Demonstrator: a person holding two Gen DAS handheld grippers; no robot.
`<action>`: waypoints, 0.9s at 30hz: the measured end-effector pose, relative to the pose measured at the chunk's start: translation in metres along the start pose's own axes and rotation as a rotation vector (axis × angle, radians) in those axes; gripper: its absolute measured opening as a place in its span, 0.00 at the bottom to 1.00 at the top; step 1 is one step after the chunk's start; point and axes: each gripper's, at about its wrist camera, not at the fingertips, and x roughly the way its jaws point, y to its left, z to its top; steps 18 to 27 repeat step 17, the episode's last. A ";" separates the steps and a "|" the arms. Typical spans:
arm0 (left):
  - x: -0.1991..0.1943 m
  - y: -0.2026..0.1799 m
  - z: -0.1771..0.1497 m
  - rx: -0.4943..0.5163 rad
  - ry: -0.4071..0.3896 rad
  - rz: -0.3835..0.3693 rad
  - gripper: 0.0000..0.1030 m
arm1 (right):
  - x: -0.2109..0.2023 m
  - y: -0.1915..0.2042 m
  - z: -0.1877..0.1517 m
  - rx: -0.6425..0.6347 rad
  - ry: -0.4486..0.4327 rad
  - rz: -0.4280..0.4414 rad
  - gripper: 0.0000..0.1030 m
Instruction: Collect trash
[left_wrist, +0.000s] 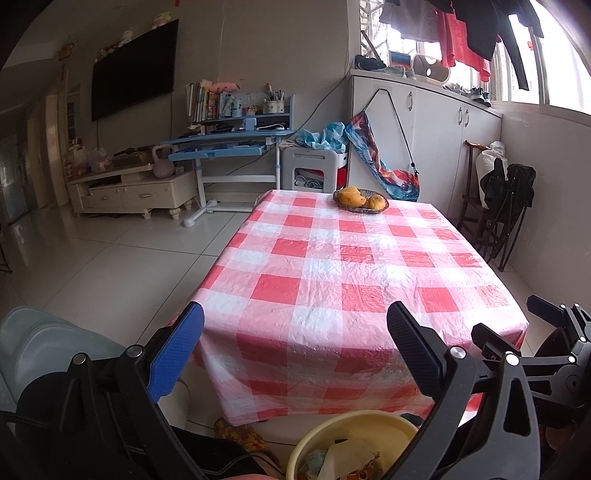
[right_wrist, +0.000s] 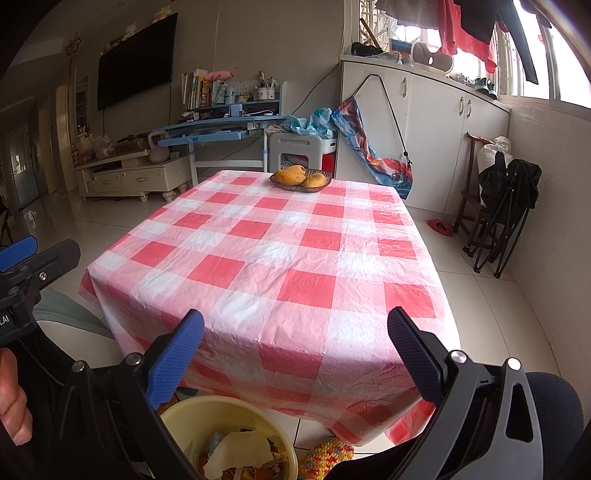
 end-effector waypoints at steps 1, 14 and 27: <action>0.000 0.000 0.000 0.008 0.003 0.003 0.93 | 0.000 0.000 0.000 0.000 0.000 0.000 0.92; 0.016 -0.002 -0.001 0.018 0.103 -0.015 0.93 | 0.000 0.000 0.000 -0.001 0.001 0.000 0.93; 0.017 0.000 -0.001 0.005 0.103 -0.009 0.93 | 0.000 0.000 0.001 0.000 0.001 0.000 0.93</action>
